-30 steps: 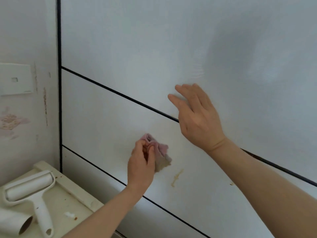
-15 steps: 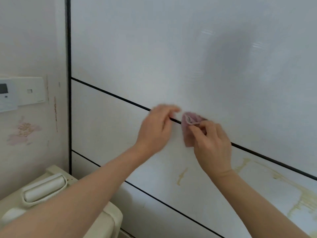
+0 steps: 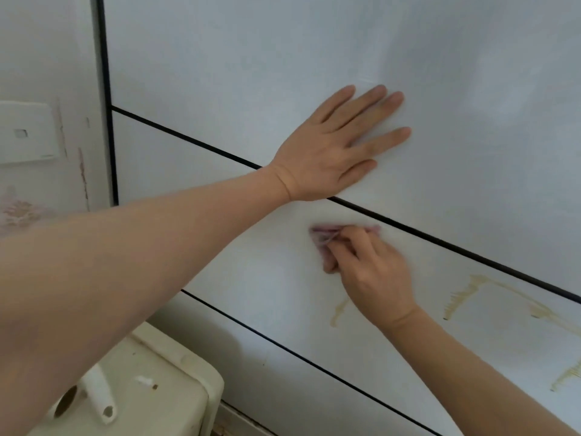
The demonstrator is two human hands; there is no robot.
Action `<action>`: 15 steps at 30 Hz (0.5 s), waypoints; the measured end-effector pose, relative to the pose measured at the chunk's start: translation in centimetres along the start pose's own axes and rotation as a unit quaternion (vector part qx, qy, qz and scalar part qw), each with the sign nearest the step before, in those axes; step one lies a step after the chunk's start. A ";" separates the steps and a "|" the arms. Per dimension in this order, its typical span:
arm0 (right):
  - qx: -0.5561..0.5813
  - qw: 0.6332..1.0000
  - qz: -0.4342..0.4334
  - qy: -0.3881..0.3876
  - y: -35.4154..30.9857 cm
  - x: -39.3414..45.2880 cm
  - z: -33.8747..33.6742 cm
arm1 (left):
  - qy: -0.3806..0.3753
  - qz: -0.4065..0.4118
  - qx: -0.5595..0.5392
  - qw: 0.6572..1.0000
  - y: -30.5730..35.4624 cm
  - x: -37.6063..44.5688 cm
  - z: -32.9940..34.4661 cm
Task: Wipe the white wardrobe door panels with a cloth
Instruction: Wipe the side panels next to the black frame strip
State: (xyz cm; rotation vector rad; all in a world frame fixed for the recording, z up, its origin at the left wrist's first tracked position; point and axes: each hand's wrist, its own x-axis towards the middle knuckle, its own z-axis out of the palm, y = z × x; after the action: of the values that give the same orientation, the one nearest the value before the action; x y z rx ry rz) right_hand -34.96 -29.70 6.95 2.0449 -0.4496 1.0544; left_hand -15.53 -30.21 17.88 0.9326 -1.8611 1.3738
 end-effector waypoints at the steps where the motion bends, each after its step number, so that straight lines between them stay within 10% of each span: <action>1: -0.016 0.998 0.049 0.026 0.2 0.6 -0.2 | -0.005 -0.001 0.004 1.000 0.1 0.0 0.3; 4: -0.013 0.994 0.104 0.044 -2.3 -0.6 1.6 | 0.007 -0.015 0.007 1.000 0.1 -0.1 0.8; 10: 0.036 0.959 -0.172 -0.223 -8.4 -10.0 6.6 | 0.007 -0.022 0.004 1.000 -0.6 -0.6 1.1; 15: 0.111 0.978 0.023 -0.173 -2.3 -4.0 2.0 | 0.012 -0.030 0.010 0.999 -0.5 -0.6 1.1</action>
State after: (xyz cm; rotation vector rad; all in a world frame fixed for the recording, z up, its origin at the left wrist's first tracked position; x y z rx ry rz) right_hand -34.87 -29.92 1.95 2.4420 -0.5781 0.8018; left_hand -14.84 -31.30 17.38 0.9706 -1.7912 1.3631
